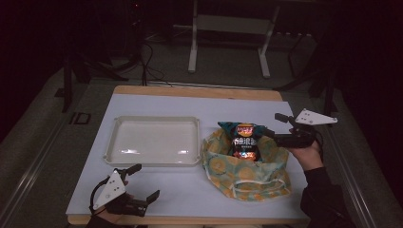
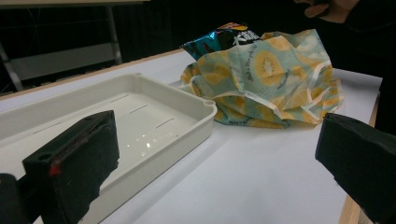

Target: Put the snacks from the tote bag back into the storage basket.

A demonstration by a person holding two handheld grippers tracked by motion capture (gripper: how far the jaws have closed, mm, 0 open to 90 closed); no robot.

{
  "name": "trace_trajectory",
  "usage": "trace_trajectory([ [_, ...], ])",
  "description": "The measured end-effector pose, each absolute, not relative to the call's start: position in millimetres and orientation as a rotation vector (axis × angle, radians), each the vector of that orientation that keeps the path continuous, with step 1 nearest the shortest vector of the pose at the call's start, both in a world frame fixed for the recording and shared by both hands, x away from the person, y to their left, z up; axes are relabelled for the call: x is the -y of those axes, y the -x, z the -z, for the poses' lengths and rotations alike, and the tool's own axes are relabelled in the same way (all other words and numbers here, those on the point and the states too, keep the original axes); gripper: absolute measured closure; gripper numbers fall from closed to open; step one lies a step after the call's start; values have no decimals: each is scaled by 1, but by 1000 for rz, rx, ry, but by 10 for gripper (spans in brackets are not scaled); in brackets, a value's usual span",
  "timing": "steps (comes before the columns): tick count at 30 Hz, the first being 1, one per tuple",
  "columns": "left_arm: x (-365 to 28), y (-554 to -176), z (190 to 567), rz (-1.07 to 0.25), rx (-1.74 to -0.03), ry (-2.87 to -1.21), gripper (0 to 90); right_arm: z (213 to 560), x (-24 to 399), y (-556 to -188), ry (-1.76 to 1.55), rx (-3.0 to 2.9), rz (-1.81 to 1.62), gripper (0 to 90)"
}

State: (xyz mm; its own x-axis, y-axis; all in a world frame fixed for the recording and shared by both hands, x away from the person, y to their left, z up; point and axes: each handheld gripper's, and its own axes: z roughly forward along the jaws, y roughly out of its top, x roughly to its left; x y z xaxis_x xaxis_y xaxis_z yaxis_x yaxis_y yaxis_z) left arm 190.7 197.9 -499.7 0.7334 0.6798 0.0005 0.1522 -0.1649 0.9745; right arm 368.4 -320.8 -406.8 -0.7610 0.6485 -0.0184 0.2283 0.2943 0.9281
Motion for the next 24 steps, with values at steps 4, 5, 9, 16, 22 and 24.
trace_trajectory([
  [4,-198,-191,500,-531,-665,-1703,1,416,322,-378,-831,-2187,-1435,224],
  [5,-198,-191,500,-533,-664,-1704,1,420,321,-381,-841,-2193,-1420,231],
  [9,-197,-191,500,-532,-664,-1703,1,431,321,-388,-873,-2219,-1387,252],
  [16,-197,-191,501,-530,-660,-1715,1,448,324,-401,-906,-2238,-1362,277],
  [22,-197,-192,501,-529,-662,-1718,1,460,323,-409,-922,-2296,-1342,307],
  [24,-197,-192,501,-528,-662,-1718,1,463,323,-412,-924,-2321,-1342,324],
])
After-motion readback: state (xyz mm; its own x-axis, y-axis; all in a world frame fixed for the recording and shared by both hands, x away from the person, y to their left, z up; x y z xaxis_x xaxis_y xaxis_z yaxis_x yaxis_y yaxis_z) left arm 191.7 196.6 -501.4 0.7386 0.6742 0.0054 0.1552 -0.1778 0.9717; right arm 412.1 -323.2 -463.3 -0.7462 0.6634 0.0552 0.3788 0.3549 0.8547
